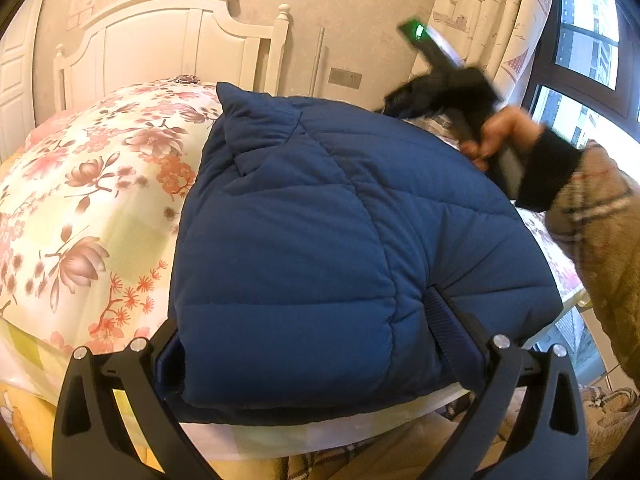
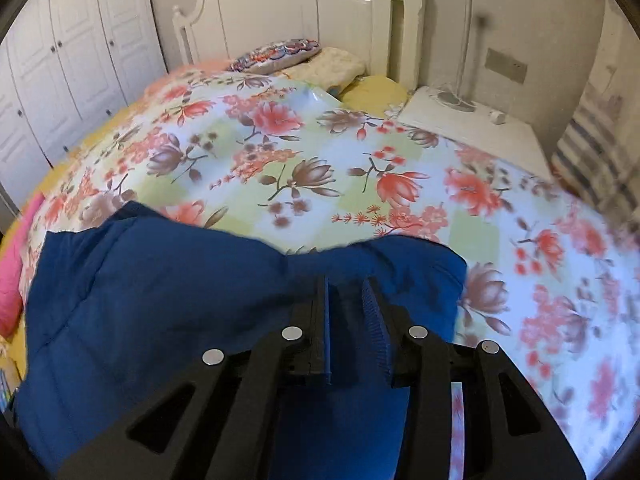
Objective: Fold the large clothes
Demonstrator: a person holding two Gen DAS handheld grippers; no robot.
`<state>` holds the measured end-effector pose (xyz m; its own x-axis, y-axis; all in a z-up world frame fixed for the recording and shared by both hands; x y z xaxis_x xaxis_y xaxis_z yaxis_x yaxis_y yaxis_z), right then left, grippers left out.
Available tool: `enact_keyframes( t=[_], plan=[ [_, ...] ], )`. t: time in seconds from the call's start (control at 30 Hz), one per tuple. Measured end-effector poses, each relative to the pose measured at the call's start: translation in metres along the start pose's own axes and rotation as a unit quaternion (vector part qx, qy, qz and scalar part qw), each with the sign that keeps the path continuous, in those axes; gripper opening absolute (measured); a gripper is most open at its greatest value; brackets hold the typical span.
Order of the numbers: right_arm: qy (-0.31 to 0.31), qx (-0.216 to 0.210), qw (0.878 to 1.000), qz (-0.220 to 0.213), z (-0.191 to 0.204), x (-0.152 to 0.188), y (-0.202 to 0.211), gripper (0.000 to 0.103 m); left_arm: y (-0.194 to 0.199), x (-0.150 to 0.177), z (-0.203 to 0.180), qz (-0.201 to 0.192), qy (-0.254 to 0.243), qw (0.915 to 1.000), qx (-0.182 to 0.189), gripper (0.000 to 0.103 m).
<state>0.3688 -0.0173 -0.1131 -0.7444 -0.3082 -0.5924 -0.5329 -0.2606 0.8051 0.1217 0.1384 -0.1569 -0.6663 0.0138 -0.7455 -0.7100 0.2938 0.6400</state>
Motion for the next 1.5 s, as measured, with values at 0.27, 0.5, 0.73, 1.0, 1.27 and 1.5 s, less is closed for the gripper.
enact_keyframes(
  t=[0.27, 0.5, 0.73, 1.0, 1.27, 1.5],
  plan=[
    [0.176, -0.082, 0.981, 0.002, 0.108, 0.063, 0.045, 0.041, -0.001, -0.001, 0.000, 0.002, 0.001, 0.9999, -0.010, 0.101],
    [0.184, -0.058, 0.980, -0.042, 0.110, 0.078, 0.073, 0.041, -0.001, 0.000, 0.001, 0.005, -0.002, 0.9999, -0.016, 0.101],
    [0.088, -0.131, 0.987, -0.037, 0.078, 0.105, 0.101, 0.041, 0.003, 0.000, 0.000, 0.007, 0.003, 0.9997, -0.021, 0.101],
    [-0.005, -0.179, 0.982, -0.059, 0.052, 0.155, 0.126, 0.042, 0.055, -0.034, -0.003, -0.019, 0.018, 0.9996, 0.007, 0.101],
    [-0.025, -0.236, 0.966, -0.107, 0.053, 0.158, 0.166, 0.042, 0.046, -0.090, 0.025, -0.012, 0.035, 0.9985, -0.041, 0.101],
    [-0.003, -0.186, 0.979, -0.086, 0.043, 0.179, 0.131, 0.042, -0.019, -0.057, 0.052, 0.086, 0.057, 0.9937, -0.045, 0.101]
  ],
)
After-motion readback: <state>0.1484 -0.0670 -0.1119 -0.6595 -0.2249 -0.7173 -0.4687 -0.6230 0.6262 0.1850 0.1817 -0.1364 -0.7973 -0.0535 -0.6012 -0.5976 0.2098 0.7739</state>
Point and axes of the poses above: each gripper's, at about its wrist camera, not at the fingertips, and y roughly against the way its jaws point, z to its left, x to its underside, the point moved 8 cm from there along -y, roughly the way its jaws point, and after that the axes turned 1 degree about z, right-handed, at the moved point
